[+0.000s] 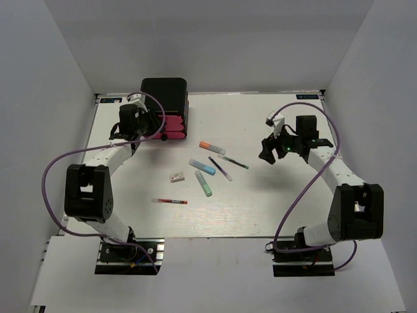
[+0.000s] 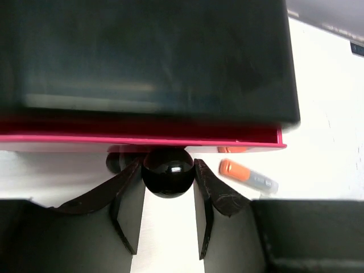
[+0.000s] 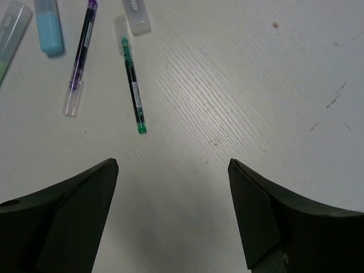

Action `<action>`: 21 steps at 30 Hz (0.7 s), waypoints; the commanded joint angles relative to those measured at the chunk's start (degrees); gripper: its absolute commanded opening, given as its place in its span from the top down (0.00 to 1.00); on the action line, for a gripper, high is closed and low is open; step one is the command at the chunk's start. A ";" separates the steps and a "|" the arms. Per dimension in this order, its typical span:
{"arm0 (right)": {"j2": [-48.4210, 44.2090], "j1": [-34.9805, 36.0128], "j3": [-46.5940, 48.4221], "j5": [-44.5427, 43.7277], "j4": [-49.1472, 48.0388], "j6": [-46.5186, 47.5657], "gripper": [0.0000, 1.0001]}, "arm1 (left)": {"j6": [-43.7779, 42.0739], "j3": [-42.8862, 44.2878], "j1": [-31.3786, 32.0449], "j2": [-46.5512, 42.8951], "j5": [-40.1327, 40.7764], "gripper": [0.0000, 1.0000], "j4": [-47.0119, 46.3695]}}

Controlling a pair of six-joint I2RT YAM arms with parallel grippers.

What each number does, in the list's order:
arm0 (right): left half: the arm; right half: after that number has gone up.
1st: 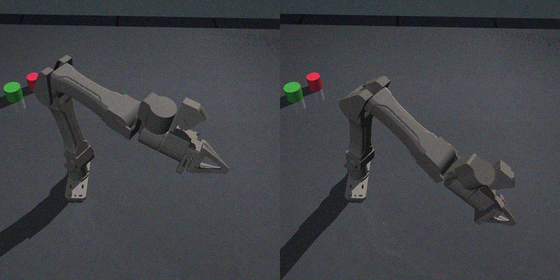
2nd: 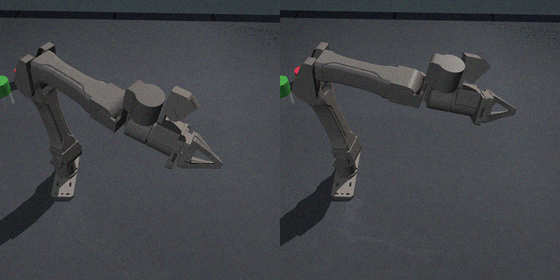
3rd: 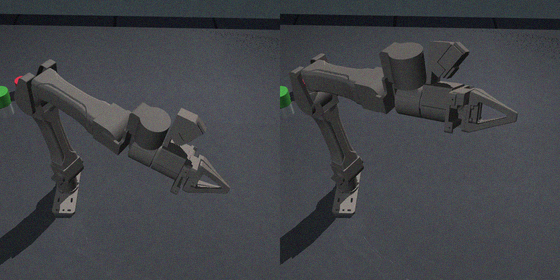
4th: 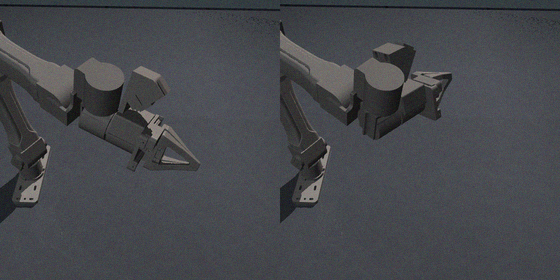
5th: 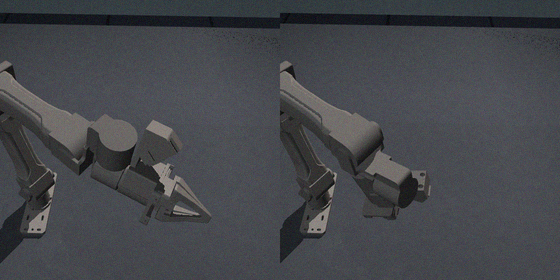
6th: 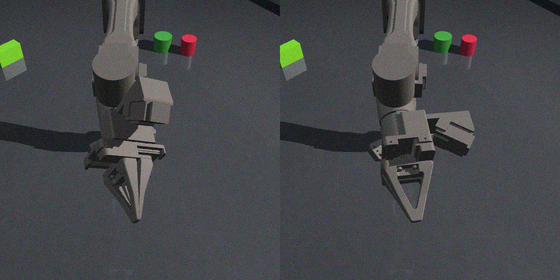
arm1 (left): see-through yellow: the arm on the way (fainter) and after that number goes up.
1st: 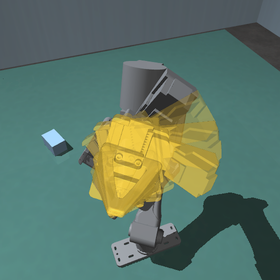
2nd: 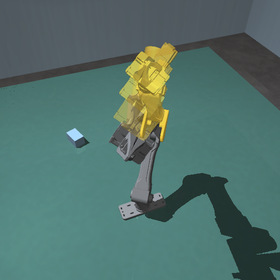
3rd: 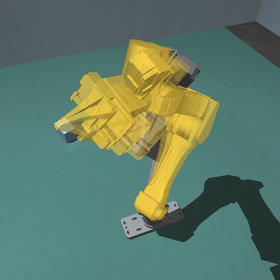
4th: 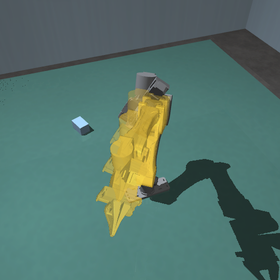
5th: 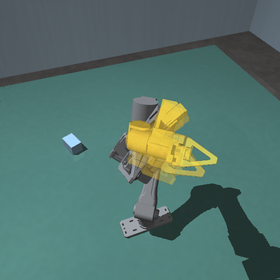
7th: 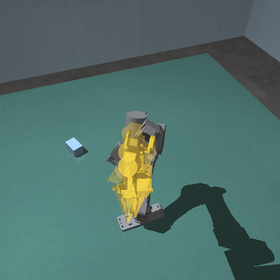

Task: Sort the stationery into containers
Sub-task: Open the drawer in the storage box.

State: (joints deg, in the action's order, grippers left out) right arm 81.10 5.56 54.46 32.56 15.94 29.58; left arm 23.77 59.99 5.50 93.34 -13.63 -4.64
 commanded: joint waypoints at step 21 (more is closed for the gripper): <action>17.59 22.19 10.12 1.21 -8.12 9.02 0.50 | -1.45 -18.05 -0.05 -20.29 -4.13 0.17 1.83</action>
State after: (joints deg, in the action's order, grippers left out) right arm 95.96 23.31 59.72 35.44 11.51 41.39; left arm 23.11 43.68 5.39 77.17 -16.60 -3.42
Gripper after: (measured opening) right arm 0.510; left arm 0.831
